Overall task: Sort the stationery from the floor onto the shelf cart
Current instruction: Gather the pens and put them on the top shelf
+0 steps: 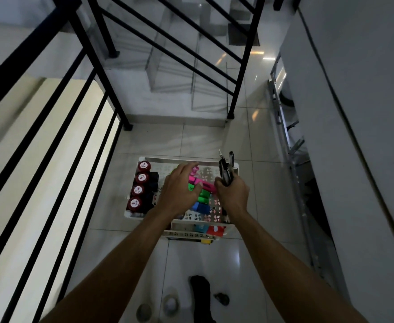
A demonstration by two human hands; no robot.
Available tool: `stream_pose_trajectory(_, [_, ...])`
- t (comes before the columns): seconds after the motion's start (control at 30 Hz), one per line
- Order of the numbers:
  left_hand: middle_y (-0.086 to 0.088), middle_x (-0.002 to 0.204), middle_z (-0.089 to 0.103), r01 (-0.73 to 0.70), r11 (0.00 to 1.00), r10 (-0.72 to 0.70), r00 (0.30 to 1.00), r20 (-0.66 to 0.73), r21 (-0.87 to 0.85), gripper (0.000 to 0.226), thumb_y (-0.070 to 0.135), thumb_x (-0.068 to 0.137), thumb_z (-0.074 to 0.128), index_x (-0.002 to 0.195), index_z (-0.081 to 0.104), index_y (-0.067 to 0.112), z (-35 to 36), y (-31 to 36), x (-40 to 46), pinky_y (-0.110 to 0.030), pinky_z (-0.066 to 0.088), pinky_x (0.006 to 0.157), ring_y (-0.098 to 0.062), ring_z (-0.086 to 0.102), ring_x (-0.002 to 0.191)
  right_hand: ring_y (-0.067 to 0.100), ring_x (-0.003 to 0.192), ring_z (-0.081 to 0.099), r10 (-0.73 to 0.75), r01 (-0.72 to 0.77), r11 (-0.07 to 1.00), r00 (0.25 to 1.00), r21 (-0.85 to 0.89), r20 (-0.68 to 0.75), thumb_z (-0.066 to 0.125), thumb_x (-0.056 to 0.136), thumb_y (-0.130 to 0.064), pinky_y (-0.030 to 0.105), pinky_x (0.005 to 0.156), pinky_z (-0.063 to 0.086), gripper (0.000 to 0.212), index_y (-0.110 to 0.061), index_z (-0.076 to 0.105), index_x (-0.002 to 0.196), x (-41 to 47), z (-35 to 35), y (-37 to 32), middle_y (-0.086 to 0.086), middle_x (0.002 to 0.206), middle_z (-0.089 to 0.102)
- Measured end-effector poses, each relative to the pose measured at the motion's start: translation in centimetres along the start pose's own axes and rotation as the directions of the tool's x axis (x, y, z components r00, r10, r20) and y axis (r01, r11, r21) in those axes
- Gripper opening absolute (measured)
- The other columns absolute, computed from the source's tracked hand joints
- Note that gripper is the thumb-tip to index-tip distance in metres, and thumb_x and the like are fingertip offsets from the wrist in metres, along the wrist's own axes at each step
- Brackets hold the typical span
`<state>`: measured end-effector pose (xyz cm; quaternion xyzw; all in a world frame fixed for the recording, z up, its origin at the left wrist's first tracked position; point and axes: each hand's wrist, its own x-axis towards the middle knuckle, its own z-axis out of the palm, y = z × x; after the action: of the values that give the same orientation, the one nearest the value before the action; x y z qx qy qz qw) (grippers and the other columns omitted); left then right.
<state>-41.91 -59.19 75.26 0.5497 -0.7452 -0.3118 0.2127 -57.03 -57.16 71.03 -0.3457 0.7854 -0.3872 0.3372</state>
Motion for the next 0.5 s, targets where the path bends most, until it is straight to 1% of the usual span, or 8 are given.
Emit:
stream_pose_trajectory(0.1, [0.0,0.129,0.051,0.003,1.0,-0.003,1.0,0.0,-0.018,0.054,0.023,0.087,0.063,0.137,0.044,0.018,-0.1,-0.1,0.2,-0.045,0.046,0.099,-0.016,0.051,0.113,0.019,0.089,0.067,0.023,-0.023,0.998,1.0,0.053,-0.01,0.063,0.092,-0.023,0.041,0.08,0.058,0.022,-0.011,0.063,0.11,0.6,0.0,-1.2,0.003,0.097,0.067])
stream_pose_trajectory(0.17, [0.001,0.128,0.051,0.003,0.999,-0.003,1.0,-0.009,-0.034,0.054,0.022,0.087,0.063,0.137,0.044,0.018,-0.2,-0.2,0.5,-0.043,0.046,0.099,-0.014,0.051,0.112,0.02,0.09,0.066,0.041,-0.04,0.998,0.999,0.057,-0.016,0.061,0.093,-0.023,0.04,0.082,0.058,0.021,-0.011,0.061,0.11,1.1,0.2,-2.0,0.003,0.098,0.066])
stream_pose_trajectory(0.23, [0.001,0.128,0.051,-0.006,0.999,0.006,1.0,-0.01,-0.041,0.055,0.021,0.087,0.063,0.138,0.044,0.017,-0.3,-0.3,0.7,-0.042,0.046,0.098,-0.014,0.051,0.112,0.019,0.089,0.066,0.079,-0.08,0.996,0.996,-0.033,-0.036,0.062,0.093,-0.024,0.037,0.081,0.057,0.023,-0.01,0.061,0.111,1.4,0.5,-2.2,0.005,0.101,0.066])
stream_pose_trajectory(0.33, [0.0,0.131,0.05,-0.007,0.999,0.007,1.0,0.007,-0.048,0.056,0.02,0.087,0.063,0.139,0.042,0.017,-0.4,-0.5,1.0,-0.042,0.047,0.099,-0.015,0.051,0.114,0.018,0.078,0.065,0.223,-0.212,0.948,0.975,-0.236,0.019,0.064,0.091,-0.023,0.03,0.066,0.056,0.02,-0.007,0.063,0.103,1.2,0.7,-1.4,0.008,0.094,0.067])
stream_pose_trajectory(0.4, [-0.001,0.133,0.049,0.001,0.999,0.0,1.0,0.025,-0.051,0.057,0.02,0.088,0.063,0.14,0.041,0.018,-0.4,-0.8,1.4,-0.042,0.047,0.099,-0.016,0.051,0.115,0.016,0.072,0.064,0.276,-0.244,0.922,0.959,-0.302,0.068,0.064,0.091,-0.025,0.027,0.061,0.054,0.018,-0.008,0.061,0.099,1.0,0.8,-0.5,0.006,0.089,0.065])
stream_pose_trajectory(0.5, [-0.002,0.133,0.048,0.008,0.998,-0.006,0.999,0.04,-0.063,0.056,0.021,0.088,0.062,0.14,0.041,0.018,-0.4,-1.3,1.8,-0.04,0.048,0.098,-0.016,0.052,0.114,0.015,0.067,0.061,0.311,-0.265,0.899,0.947,-0.348,0.081,0.063,0.092,-0.027,0.024,0.055,0.05,0.018,-0.01,0.059,0.091,1.0,0.9,-0.5,0.005,0.084,0.063])
